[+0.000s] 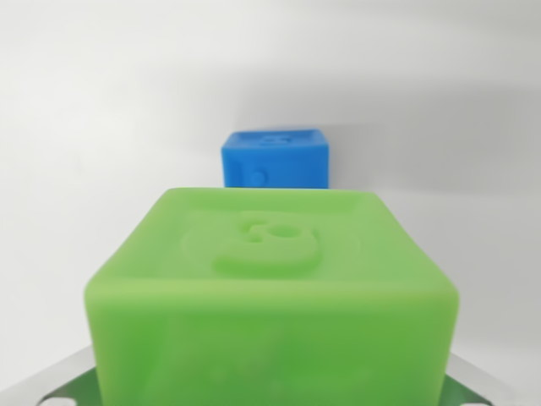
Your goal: Stack cube
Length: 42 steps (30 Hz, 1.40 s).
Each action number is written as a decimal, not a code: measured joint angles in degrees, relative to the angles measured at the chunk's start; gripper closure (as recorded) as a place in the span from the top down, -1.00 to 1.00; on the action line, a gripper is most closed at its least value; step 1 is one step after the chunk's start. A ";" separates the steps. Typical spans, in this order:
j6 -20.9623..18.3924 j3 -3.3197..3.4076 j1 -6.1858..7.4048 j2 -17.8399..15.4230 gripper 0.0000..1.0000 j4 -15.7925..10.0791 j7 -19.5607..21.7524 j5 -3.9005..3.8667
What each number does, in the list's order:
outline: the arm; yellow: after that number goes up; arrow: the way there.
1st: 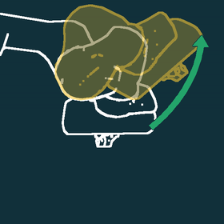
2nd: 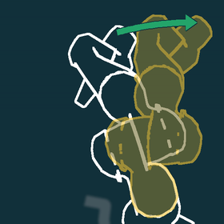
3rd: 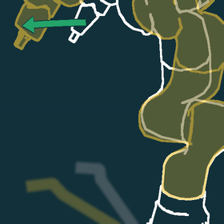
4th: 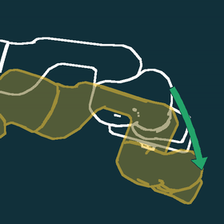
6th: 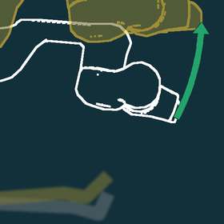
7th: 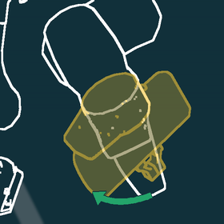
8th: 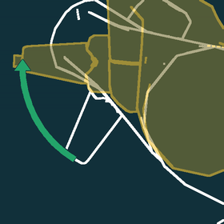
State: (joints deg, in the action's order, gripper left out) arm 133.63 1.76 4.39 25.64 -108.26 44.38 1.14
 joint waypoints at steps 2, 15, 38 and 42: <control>0.66 0.00 0.00 0.52 -1.00 -0.09 0.00 0.00; 4.51 0.00 0.00 4.03 -1.00 -0.46 0.00 0.02; 8.99 -0.08 -0.02 8.72 -1.00 -0.32 -0.02 0.11; 9.35 -0.09 -0.03 9.20 -1.00 -0.24 -0.03 0.11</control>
State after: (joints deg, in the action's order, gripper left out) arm 142.98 1.66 4.36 34.84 -108.50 44.35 1.26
